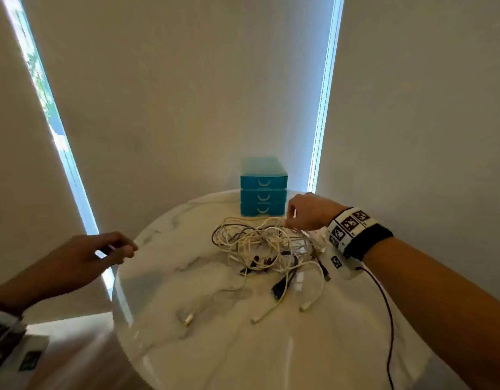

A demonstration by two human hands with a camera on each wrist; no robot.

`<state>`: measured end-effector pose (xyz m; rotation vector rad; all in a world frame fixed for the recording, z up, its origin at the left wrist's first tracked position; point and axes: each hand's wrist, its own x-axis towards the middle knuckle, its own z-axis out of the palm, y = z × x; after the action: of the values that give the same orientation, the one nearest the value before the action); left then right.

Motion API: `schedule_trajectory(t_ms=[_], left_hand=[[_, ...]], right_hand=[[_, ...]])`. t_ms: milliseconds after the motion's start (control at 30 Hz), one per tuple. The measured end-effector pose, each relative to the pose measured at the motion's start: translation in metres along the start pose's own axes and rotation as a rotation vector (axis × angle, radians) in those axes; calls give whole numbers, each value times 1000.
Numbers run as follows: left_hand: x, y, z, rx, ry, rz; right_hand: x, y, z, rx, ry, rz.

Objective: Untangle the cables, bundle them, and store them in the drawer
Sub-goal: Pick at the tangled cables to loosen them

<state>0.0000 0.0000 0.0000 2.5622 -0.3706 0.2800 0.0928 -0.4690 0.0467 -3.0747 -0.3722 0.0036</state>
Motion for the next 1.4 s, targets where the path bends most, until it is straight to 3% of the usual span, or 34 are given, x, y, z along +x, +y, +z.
schedule_trajectory(t_ms=[100, 200, 233, 300, 367, 400, 500, 633, 700, 833, 933, 1000, 1067, 1133, 1200, 1400], left_hand=[[15, 55, 18, -23, -146, 142], [26, 86, 49, 40, -464, 176], [30, 91, 60, 83, -580, 180], [40, 97, 84, 185, -752, 200], [52, 98, 103, 255, -786, 213], [60, 99, 110, 269, -775, 208], [82, 103, 126, 306, -696, 232], [111, 98, 137, 197, -471, 292], [126, 95, 141, 91, -344, 330], [152, 97, 145, -93, -85, 228], [173, 106, 150, -107, 201, 111], [184, 124, 156, -231, 312, 85], [195, 139, 168, -316, 258, 110], [203, 141, 183, -234, 162, 110], [210, 134, 187, -214, 171, 97], [214, 99, 158, -306, 296, 70]], right_hand=[[7, 3, -3, -40, 50, 86], [24, 12, -20, 96, 67, 94], [29, 15, -30, 210, 159, 90], [36, 19, -51, 434, 499, 88], [33, 19, -69, 709, 767, 48], [33, 17, -72, 807, 781, 9], [33, 4, -69, 835, 599, -108], [33, 5, -68, 1039, 898, -139], [32, 9, -55, 1196, 948, -109], [39, 11, 21, 1506, 720, 37], [35, 14, 55, 1681, 661, 101], [31, 13, 63, 1784, 634, 65], [29, 11, 66, 1829, 601, -2], [26, 12, 67, 1872, 583, -68], [25, 17, 69, 1947, 596, -98], [25, 43, 83, 2072, 771, 141]])
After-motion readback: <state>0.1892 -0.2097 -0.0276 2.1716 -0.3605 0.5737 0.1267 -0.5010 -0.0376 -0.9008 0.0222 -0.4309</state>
